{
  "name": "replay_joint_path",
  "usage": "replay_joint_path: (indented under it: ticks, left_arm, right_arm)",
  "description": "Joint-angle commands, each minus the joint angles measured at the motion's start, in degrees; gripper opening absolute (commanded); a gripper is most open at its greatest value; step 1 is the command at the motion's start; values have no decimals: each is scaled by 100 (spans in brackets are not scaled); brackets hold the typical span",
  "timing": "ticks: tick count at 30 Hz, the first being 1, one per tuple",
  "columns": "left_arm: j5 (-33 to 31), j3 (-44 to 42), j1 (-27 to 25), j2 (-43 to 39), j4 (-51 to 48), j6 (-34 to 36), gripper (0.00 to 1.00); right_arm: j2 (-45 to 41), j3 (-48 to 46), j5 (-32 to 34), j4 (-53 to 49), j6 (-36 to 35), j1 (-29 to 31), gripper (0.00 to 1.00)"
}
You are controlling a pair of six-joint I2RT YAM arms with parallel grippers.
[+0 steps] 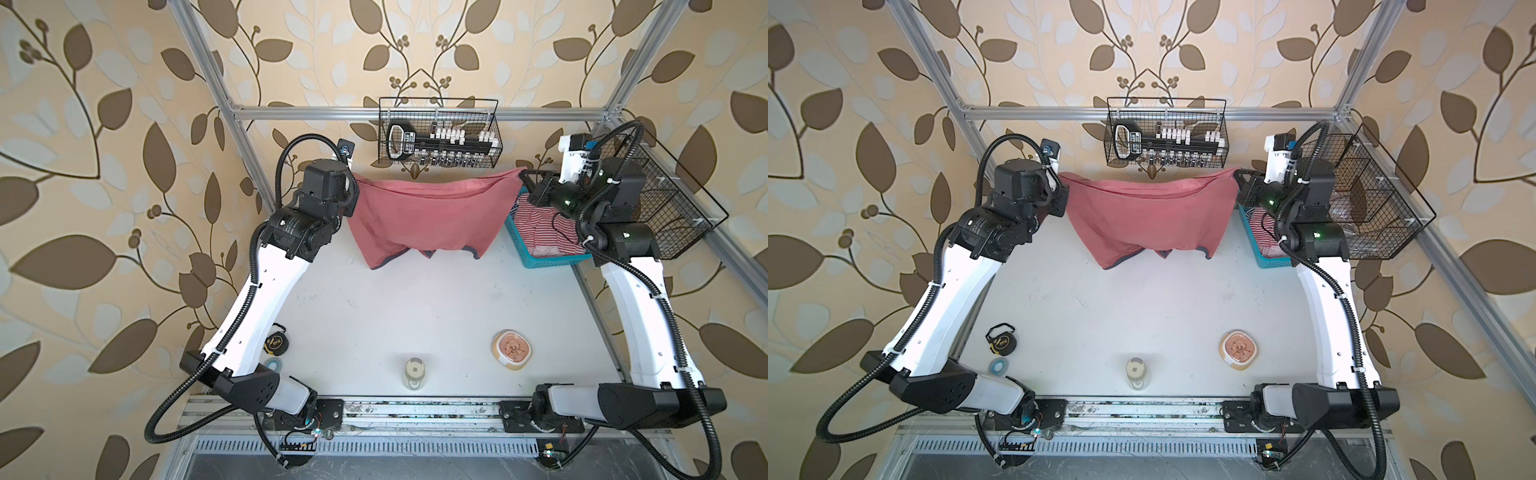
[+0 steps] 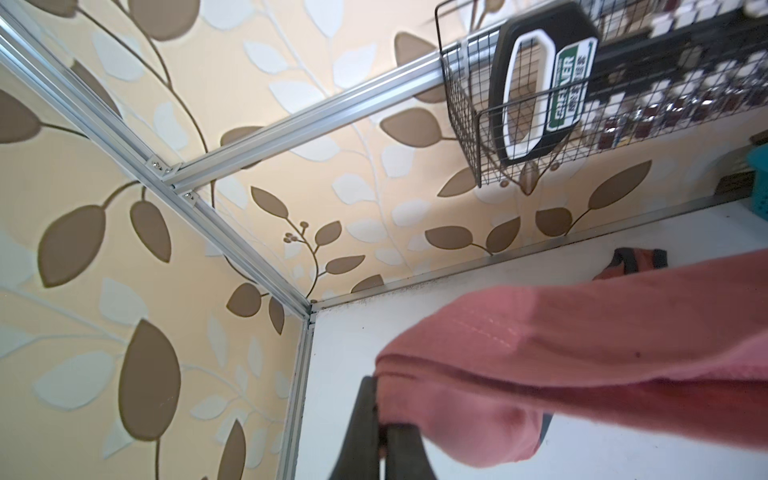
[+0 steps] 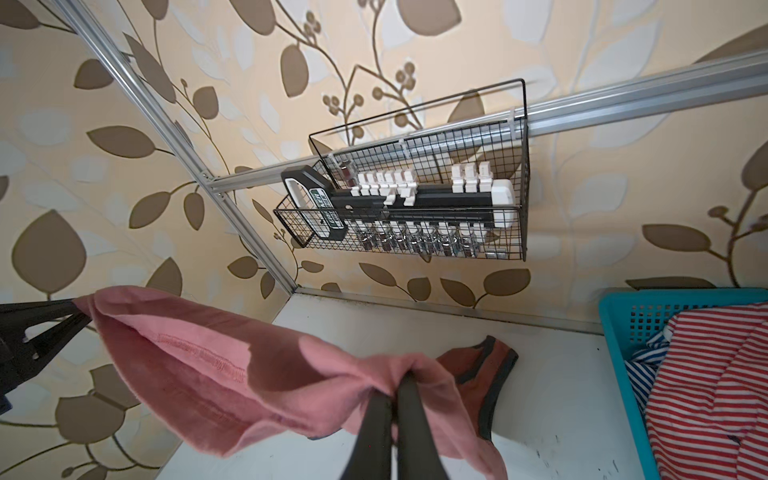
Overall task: Fold and stack the tank tops
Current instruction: 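Lift the tank top with both grippers and spread it apart, away from the robot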
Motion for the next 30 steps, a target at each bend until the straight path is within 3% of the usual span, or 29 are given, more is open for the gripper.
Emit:
replay_joint_path:
  ticks: [1, 6, 11, 14, 16, 19, 21, 24, 30]
  left_arm:
    - [611, -214, 56, -483, 428, 114, 0]
    - [821, -966, 56, -687, 716, 284, 0]
    - [526, -1156, 90, -104, 1070, 647, 0]
    - [203, -256, 208, 848, 1022, 969, 0]
    - [47, 836, 327, 1494, 882, 970, 0]
    - [70, 2536, 429, 2170, 890, 925, 0]
    - [199, 3225, 443, 2376, 1132, 947, 0]
    - [418, 3267, 466, 2279, 1793, 793, 0]
    - [776, 2382, 486, 1689, 3052, 414, 0]
  right_arm:
    - [-323, 245, -276, 217, -159, -32, 0]
    - [-216, 88, -507, 101, -137, -39, 0]
    - [564, 275, -562, 59, -1, -44, 0]
    - [1380, 1124, -599, -83, 72, -60, 0]
    - [1934, 2002, -665, -184, 168, -60, 0]
    - [2499, 3149, -775, -37, 375, -75, 0]
    - [2759, 3716, -871, 171, 435, -77, 0]
    - [2893, 4088, -1045, 647, 658, -108, 0]
    - [2642, 3658, -1397, 1574, 829, -166, 0]
